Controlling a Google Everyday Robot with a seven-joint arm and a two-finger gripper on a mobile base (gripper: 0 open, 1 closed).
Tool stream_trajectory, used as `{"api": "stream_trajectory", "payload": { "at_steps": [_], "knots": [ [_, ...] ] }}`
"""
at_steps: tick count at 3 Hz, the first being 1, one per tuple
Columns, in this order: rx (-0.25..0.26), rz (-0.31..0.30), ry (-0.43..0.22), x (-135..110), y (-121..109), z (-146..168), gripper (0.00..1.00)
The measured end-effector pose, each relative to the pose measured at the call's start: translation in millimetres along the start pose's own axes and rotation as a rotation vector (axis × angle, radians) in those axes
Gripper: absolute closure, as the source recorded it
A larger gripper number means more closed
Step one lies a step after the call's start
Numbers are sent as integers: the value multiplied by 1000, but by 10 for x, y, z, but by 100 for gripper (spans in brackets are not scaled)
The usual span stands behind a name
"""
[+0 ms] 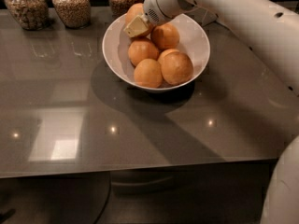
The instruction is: Pick orange from white bowl
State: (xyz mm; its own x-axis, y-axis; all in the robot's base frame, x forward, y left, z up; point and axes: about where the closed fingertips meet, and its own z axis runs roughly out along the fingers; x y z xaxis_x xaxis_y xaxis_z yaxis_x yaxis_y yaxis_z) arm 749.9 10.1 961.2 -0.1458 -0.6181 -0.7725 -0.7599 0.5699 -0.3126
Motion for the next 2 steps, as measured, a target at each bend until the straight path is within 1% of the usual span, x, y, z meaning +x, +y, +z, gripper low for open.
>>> {"api": "stream_trajectory", "payload": {
  "at_steps": [1,2],
  "knots": [
    [29,-29,-50,-119,-13,-255,100],
    [28,-55,-67,-172,11,-576,100]
  ]
}}
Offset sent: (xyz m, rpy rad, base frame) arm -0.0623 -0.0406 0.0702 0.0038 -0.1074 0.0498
